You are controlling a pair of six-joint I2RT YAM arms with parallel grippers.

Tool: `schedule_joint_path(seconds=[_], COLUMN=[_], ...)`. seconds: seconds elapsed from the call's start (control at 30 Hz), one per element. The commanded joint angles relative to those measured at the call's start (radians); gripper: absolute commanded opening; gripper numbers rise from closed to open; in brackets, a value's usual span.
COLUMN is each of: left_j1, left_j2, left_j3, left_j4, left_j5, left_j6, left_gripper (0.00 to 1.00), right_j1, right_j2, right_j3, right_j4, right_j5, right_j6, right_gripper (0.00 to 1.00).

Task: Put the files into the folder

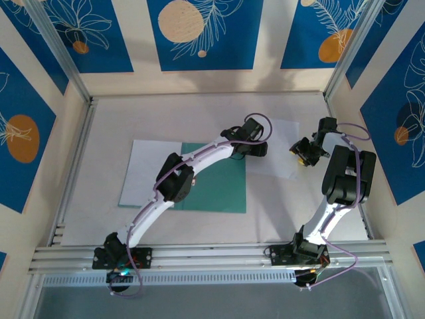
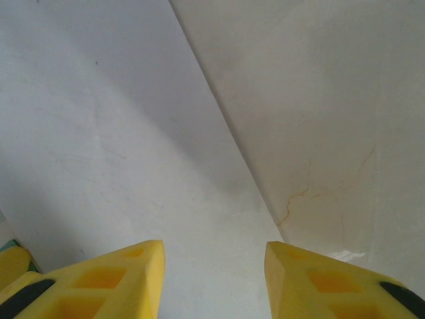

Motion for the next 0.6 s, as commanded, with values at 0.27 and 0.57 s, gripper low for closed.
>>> schedule_joint_path(seconds=[0.27,0.57], left_j1=[-0.062,-0.064], left_j2=[-0.076,-0.088], left_j3=[-0.105,-0.127], left_j4=[0.021,0.019], left_j5=[0.092,0.084], left_j6=[-0.071,-0.092], left_gripper=[0.71,0.72], right_j1=[-0.009,-0.009], right_j2=[0.022,0.021], right_j3=[0.013,-0.001], right_j4=[-0.039,-0.042], right_j5=[-0.018,-0.034], right_j6=[-0.011,-0.012], right_gripper=[0.44,0.44])
